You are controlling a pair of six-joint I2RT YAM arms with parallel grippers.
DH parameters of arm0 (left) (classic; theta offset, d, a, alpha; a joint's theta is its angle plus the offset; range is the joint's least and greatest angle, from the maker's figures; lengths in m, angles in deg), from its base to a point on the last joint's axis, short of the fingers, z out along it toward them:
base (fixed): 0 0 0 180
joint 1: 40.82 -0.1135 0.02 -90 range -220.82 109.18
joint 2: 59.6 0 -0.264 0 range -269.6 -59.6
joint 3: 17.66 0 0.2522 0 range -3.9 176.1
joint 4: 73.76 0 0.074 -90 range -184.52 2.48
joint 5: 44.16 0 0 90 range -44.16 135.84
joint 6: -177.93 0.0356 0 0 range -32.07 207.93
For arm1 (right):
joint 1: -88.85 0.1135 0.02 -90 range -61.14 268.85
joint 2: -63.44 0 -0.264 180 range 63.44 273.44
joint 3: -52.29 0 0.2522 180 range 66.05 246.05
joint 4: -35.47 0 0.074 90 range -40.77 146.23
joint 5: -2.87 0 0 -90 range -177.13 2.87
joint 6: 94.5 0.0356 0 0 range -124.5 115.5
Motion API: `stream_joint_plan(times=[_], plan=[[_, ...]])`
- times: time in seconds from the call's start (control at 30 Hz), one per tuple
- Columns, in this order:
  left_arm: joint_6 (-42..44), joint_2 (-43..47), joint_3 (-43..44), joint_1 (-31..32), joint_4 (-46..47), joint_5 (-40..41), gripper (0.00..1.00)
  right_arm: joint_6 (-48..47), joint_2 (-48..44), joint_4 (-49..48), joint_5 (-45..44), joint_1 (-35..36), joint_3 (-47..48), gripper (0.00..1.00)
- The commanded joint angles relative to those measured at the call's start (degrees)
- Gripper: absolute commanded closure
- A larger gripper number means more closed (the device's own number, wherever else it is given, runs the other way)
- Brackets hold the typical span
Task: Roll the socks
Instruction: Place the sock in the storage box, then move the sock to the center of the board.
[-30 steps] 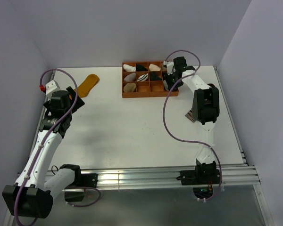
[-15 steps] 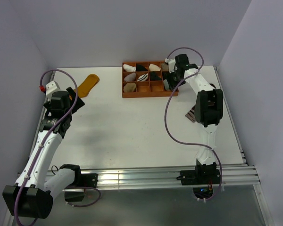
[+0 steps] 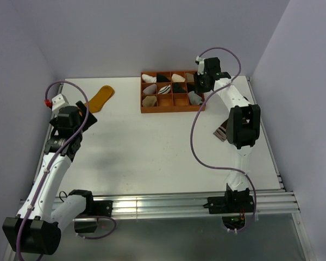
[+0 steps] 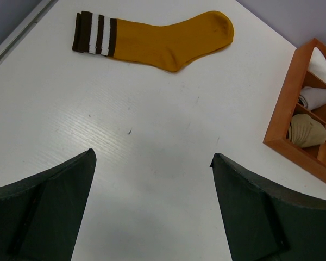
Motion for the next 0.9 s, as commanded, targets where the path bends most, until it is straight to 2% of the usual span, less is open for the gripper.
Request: stream_joint_plan(times=[0.0,0.2,0.43,0.5,0.63,0.7,0.8,0.87], plan=[[-0.08,1.44,0.01,-0.24,1.24,-0.20,0.07,3.47,2.13,-2.19,-1.91,-0.80,-1.81,0.66],[-0.08,1.97,-0.25,-0.15,1.42,-0.73,0.07,4.35,1.17,-2.89,-2.18,-1.86,-8.76,0.68],[0.01,2.76,-0.60,-0.24,1.68,-1.16,0.07,4.88,-2.95,-3.59,0.89,-2.12,-9.91,0.70],[-0.08,3.28,-0.69,-0.24,1.77,-1.25,0.07,5.49,-7.69,-4.73,0.46,-2.12,-11.40,0.69],[0.01,4.77,-0.87,-0.24,2.21,-1.78,0.06,11.81,-18.66,-7.64,-7.35,-2.21,-18.33,0.60],[-0.08,5.39,-1.13,-0.24,2.30,-1.78,0.07,16.80,-21.67,-7.20,-10.95,-2.73,-22.82,0.63],[-0.17,6.01,-1.39,0.02,2.21,-1.08,0.05,23.83,-27.65,-8.51,-9.91,-4.66,-30.98,0.63],[-0.17,6.27,-1.31,0.20,2.03,-0.73,0.05,26.40,-31.43,-8.87,-9.91,-5.90,-36.60,0.60]])
